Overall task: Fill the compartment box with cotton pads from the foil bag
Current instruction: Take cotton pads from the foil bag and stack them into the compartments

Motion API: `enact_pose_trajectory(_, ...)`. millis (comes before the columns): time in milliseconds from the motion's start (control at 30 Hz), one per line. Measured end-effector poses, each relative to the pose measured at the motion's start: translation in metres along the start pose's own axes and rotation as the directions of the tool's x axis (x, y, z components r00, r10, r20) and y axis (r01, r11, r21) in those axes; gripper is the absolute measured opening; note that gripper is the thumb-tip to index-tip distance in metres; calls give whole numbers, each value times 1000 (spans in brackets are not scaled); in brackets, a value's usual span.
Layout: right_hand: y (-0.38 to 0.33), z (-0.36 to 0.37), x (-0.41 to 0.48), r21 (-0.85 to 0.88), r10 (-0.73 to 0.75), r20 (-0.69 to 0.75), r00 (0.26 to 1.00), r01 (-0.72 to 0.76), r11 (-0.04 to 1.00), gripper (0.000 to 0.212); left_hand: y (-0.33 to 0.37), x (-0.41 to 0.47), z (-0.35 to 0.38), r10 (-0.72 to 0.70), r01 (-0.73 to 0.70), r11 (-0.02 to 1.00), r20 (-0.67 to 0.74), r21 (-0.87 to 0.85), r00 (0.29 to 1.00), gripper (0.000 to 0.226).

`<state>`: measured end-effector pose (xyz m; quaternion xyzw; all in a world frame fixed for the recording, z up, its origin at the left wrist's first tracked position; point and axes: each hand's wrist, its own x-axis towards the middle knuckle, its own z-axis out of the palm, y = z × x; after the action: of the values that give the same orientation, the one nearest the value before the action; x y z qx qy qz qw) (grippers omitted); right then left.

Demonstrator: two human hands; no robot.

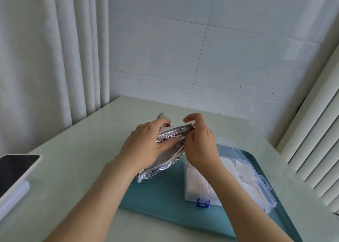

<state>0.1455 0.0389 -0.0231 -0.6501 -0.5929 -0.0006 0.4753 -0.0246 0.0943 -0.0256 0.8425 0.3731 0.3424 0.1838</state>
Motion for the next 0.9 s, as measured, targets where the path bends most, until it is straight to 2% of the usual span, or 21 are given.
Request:
enact_pose_trajectory(167,0,-4,2,-34,-142,-124,982,139,990,42,-3,1,0,-6,22,983,-86,181,996,24)
enact_pose_trajectory(233,0,-7,3,-152,-270,-153,950,248,957,35,-2,1,2,-55,91,973,-168,213,984,20)
enact_pose_trajectory(300,-2,-6,0,-349,-459,-85,884,405,845,24,1,1,4,-113,160,958,-202,236,973,22)
enact_pose_trajectory(367,-4,-1,-3,-427,-523,44,851,489,761,14,-2,3,9,-108,162,959,-231,231,967,25)
enact_pose_trajectory(433,-8,1,-7,-479,-443,112,889,439,760,11,-10,6,14,-62,108,983,-284,151,957,27)
enact_pose_trajectory(500,-8,2,-8,-522,-344,137,929,363,772,21,-16,9,19,-47,75,993,-283,87,958,30)
enact_pose_trajectory(633,-6,4,-6,-592,-264,250,932,363,719,41,-16,10,19,-98,98,995,-265,-13,959,43)
enact_pose_trajectory(700,-7,4,-6,-598,-234,288,929,365,713,39,-16,10,17,-115,120,993,-240,5,964,50)
enact_pose_trajectory(833,-11,-1,-6,-552,-184,362,914,369,748,31,-13,6,17,-169,182,982,-212,44,963,48)
enact_pose_trajectory(900,-13,-1,-7,-536,-197,375,906,385,751,33,-10,6,15,-187,203,978,-220,55,958,47)
